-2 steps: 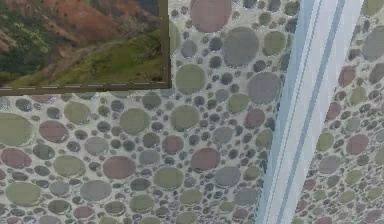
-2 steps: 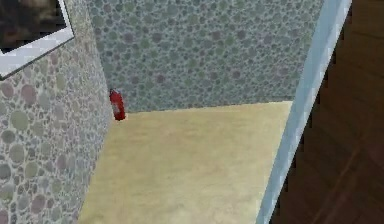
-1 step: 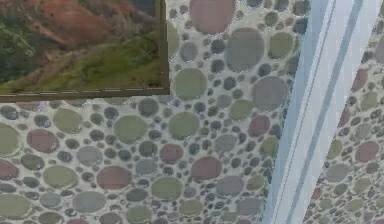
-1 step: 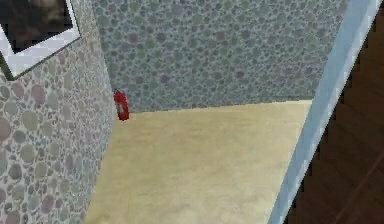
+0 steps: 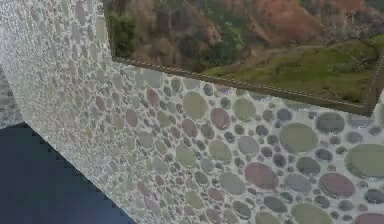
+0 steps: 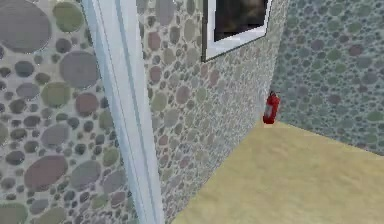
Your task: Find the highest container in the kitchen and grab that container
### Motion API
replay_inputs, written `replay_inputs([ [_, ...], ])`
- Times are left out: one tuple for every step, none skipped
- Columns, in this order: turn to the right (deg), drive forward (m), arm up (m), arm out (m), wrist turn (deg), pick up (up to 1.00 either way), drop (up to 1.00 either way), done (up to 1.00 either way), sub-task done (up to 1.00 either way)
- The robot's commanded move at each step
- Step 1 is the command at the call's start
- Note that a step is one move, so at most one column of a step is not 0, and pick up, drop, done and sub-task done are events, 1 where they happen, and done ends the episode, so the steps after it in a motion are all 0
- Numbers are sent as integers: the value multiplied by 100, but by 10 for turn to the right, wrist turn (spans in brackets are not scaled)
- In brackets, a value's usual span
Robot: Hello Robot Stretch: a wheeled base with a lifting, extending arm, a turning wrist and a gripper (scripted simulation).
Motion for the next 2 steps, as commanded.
replay_inputs([
  [-420, 0, 0, 0, 0, 0, 0, 0, 0],
  [0, 30, 0, 0, 0, 0, 0, 0, 0],
])
